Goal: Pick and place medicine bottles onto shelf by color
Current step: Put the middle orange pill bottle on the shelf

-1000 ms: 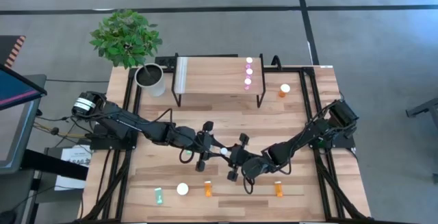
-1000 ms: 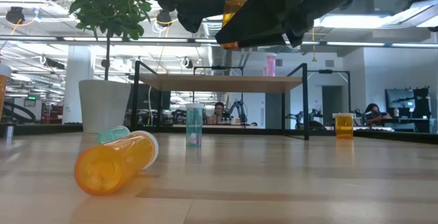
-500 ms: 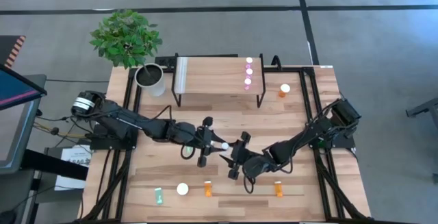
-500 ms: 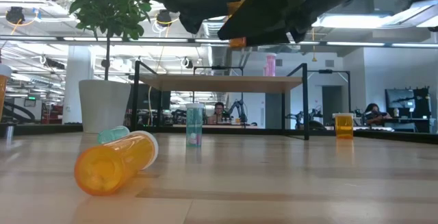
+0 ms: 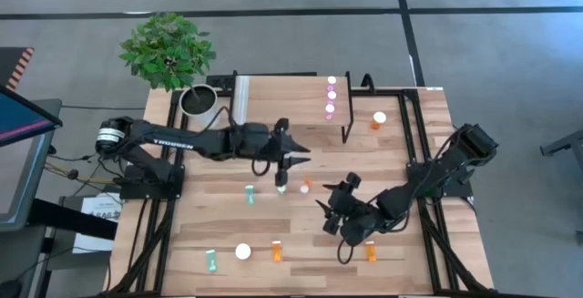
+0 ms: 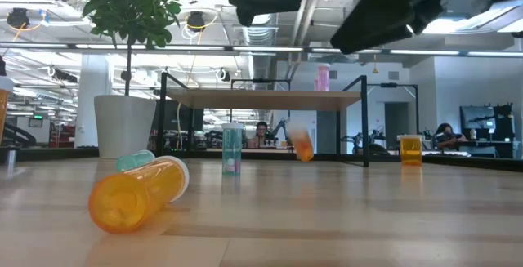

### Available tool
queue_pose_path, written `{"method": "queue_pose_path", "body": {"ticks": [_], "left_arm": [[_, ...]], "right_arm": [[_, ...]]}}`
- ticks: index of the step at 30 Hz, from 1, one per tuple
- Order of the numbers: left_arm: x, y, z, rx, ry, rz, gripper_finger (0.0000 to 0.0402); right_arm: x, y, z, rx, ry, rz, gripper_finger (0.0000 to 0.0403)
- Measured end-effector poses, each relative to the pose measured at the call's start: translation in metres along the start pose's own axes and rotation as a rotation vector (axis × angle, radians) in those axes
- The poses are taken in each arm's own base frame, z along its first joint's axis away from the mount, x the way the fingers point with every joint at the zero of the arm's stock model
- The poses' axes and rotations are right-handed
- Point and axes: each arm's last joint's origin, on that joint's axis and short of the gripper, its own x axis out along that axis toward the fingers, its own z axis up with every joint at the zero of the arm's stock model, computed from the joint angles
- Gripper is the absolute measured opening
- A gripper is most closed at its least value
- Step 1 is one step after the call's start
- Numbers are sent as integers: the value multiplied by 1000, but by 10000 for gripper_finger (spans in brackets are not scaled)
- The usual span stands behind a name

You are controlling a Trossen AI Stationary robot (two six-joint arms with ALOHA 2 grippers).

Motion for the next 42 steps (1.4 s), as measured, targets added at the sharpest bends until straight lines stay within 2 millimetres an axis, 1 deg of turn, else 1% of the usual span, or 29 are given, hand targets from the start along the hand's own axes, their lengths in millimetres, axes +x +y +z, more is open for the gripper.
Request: {"method": "queue_pose_path", "body": {"ticks": [4,7,10,14,17,21,25,29,31,33,35,38,42], "left_arm": [[0,6,2,-39,-10,-77,89],[0,2,-2,-49,7,-125,78],[0,-1,-7,-49,17,-134,65],[0,-2,-11,-63,21,-132,50],[1,-2,-18,-57,30,-133,42],[1,-3,-31,-57,62,-131,35],[0,-3,-47,-86,87,-129,29],[-1,-4,-60,-160,91,-126,23],[-1,-5,-64,-185,101,-126,19],[1,-7,-67,-205,95,-131,15],[6,-11,-71,-207,93,-148,11],[20,-19,-79,-203,123,-171,7],[45,-31,-88,-141,196,-197,8]], "right_arm": [[-2,1,-2,9,3,4,255],[-5,1,-5,13,17,2,255],[-5,1,-9,27,32,-7,255],[4,3,-17,25,58,-37,255],[15,4,-25,19,98,-58,255],[30,2,-35,49,187,-60,255],[34,-5,-46,60,206,-55,255],[27,-20,-58,129,165,-18,255],[26,-29,-69,157,140,7,255],[26,-36,-78,176,97,41,255],[25,-41,-82,202,40,84,255],[25,-48,-88,208,-27,125,255],[27,-52,-88,205,-76,145,255]]}}
